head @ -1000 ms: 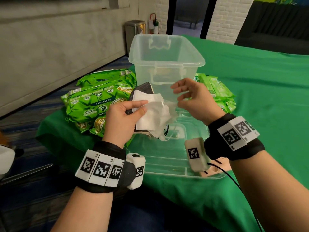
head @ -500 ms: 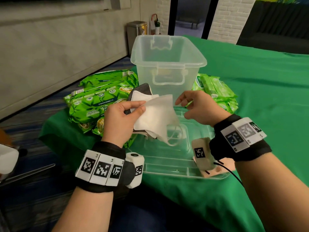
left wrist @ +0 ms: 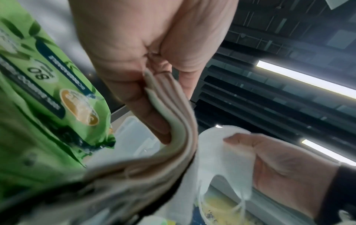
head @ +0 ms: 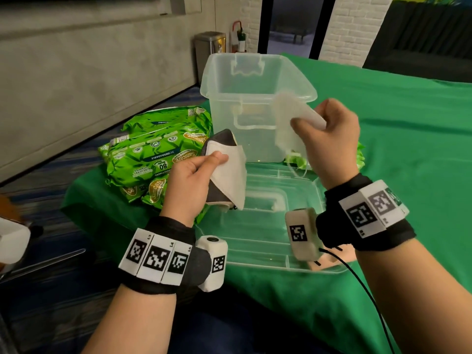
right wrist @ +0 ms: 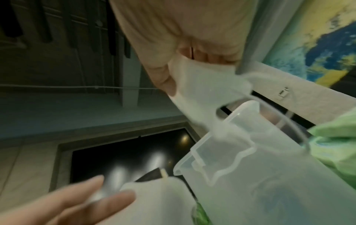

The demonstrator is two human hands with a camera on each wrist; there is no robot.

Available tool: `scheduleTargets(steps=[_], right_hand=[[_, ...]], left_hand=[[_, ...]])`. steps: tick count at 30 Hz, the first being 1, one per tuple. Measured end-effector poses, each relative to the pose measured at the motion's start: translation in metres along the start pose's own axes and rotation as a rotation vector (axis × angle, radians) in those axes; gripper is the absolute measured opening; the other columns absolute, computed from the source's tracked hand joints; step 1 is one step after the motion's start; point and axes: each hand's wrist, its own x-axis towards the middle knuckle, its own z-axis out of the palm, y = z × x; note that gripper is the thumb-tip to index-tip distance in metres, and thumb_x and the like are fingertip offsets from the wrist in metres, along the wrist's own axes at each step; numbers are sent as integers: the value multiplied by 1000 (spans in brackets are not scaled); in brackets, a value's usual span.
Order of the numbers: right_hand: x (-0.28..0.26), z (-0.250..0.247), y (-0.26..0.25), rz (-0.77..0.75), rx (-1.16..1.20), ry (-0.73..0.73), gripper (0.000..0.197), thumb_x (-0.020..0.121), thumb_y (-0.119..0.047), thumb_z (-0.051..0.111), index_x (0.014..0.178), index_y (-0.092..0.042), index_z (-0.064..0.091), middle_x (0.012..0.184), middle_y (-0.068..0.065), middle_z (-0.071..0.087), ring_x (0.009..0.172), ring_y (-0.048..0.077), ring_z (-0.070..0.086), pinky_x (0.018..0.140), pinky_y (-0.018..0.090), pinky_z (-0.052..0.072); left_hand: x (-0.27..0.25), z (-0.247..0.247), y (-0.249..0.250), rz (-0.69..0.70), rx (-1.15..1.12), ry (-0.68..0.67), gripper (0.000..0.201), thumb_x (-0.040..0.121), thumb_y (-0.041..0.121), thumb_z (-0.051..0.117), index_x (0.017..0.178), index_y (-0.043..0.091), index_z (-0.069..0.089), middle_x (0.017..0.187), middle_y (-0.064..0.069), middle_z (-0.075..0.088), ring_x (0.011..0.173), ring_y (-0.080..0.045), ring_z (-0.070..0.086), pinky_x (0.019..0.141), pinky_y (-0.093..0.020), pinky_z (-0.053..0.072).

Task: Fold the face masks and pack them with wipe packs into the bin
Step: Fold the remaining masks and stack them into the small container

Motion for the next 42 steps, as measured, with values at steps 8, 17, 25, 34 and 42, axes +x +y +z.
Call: scheduleTargets(steps=[8, 17, 25, 34, 42], right_hand=[[-41, 18, -8, -365, -228, -794, 21, 66, -33, 68, 77, -14, 69, 94, 6, 56, 90, 25, 55, 83, 43, 46], [-21, 20, -12, -50, -63, -587, 13, 81, -23, 69, 88, -31, 61, 97, 3, 51, 83, 3, 46, 77, 22, 38], [-12, 14, -8, 40, 363, -665, 18, 79, 4, 65, 76, -10, 53, 64, -5, 61, 59, 4, 53, 58, 16, 44], [-5, 13, -15, -19, -35, -883, 28, 75, -8, 74, 91, -19, 54, 58, -8, 56, 51, 4, 46, 51, 16, 39], [-5, 18, -19, -83, -214, -809, 25, 69, -16, 80, 83, -21, 60, 59, -11, 55, 47, -5, 47, 51, 8, 34]], left_hand=[[-5, 9, 4, -71, -174, -63, 32, 84, 39, 61, 78, 10, 74, 88, -14, 72, 85, -28, 66, 84, -43, 50], [-8, 7, 4, -32, -71, -140, 20, 85, 2, 61, 77, 19, 68, 62, 8, 70, 58, -7, 66, 48, -23, 53], [-5, 2, 6, -19, -109, -146, 14, 83, 6, 64, 87, 18, 71, 82, 6, 74, 83, -15, 68, 82, -32, 55], [-7, 3, 6, 51, 14, -264, 25, 74, 3, 73, 88, 25, 70, 83, 9, 73, 84, -15, 69, 83, -41, 55], [-6, 4, 5, 97, 78, -262, 53, 67, 6, 75, 104, 37, 52, 94, -2, 70, 84, -20, 68, 76, -46, 57]])
